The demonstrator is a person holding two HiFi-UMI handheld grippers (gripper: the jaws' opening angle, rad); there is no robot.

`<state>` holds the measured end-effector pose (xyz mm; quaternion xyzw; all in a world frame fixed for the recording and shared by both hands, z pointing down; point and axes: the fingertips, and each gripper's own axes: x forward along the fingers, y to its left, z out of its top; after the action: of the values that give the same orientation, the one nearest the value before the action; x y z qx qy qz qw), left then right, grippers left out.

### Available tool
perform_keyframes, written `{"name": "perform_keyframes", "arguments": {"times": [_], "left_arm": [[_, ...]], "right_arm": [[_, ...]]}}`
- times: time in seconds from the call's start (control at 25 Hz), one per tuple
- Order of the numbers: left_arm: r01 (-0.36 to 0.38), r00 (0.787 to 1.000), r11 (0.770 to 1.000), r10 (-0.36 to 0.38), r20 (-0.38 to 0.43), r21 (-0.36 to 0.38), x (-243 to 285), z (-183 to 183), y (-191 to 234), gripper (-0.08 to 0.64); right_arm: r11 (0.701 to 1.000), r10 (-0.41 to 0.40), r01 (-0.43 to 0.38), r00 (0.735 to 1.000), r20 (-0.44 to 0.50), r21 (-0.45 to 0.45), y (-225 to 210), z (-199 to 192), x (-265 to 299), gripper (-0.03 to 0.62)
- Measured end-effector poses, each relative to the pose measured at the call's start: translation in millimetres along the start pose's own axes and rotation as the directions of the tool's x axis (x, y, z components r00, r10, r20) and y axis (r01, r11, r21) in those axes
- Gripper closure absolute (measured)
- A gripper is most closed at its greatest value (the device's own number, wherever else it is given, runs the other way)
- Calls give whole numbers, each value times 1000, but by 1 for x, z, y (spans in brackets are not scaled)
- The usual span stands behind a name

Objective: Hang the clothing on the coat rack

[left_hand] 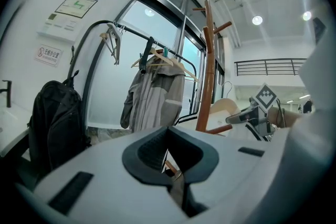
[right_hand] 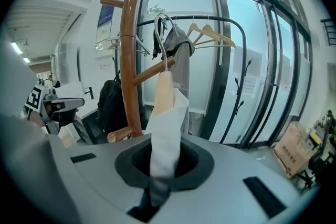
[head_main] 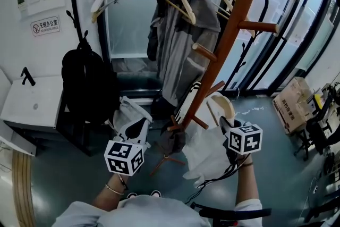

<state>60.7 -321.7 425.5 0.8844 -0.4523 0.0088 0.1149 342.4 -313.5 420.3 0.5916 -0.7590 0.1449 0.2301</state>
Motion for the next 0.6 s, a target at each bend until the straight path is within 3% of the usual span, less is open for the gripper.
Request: {"name": "perform_keyframes", "arguments": {"times": [0.6], "left_arm": [[-59,998,998,59,-9,-21,-9,-6,23,552]], "right_arm": [[997,49,-50,999,-20,-65,9,15,29,555]]}}
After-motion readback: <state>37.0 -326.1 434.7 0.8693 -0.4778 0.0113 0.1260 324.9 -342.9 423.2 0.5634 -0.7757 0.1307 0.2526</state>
